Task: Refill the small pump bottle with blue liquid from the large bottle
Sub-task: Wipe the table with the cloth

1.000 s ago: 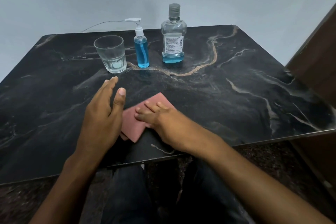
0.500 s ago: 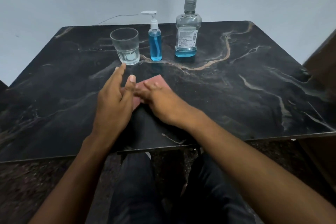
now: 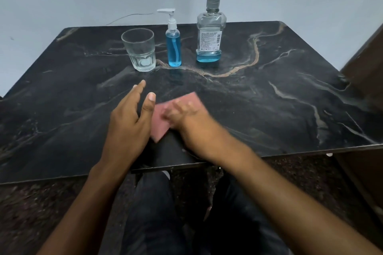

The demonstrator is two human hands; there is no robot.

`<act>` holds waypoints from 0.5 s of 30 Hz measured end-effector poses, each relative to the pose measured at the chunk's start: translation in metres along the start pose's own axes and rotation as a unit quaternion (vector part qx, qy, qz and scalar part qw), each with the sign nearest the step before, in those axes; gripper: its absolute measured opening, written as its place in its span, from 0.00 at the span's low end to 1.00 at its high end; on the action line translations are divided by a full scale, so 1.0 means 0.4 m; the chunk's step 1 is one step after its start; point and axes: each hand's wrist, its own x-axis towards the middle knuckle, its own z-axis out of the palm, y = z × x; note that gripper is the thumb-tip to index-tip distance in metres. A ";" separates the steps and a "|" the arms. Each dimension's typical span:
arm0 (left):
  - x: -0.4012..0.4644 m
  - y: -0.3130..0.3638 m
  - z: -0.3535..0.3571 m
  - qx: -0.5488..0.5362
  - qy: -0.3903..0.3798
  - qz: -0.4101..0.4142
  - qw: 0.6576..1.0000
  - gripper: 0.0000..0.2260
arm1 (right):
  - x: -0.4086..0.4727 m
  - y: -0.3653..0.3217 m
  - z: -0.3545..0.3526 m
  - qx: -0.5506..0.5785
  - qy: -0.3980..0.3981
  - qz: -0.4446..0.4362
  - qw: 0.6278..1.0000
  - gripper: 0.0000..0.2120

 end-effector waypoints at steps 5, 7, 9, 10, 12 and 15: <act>0.006 -0.023 -0.037 -0.002 0.021 -0.004 1.000 0.26 | -0.097 -0.030 -0.072 0.027 0.025 -0.027 0.999 0.15; 0.012 -0.037 -0.051 -0.011 0.034 -0.016 0.999 0.24 | -0.077 -0.020 -0.117 0.071 0.071 -0.008 0.995 0.09; 0.018 -0.047 -0.065 -0.022 0.047 -0.030 0.998 0.23 | -0.033 -0.029 -0.145 0.107 0.100 -0.019 0.989 0.08; 0.021 -0.053 -0.073 -0.025 0.052 -0.035 0.998 0.23 | -0.005 -0.036 -0.151 0.104 0.105 -0.030 0.989 0.08; 0.025 -0.062 -0.086 -0.026 0.061 -0.042 0.997 0.22 | 0.050 -0.042 -0.156 0.085 0.108 -0.048 0.989 0.08; 0.034 -0.078 -0.117 -0.017 0.083 -0.046 0.995 0.21 | 0.144 -0.059 -0.154 0.061 0.111 -0.070 0.990 0.07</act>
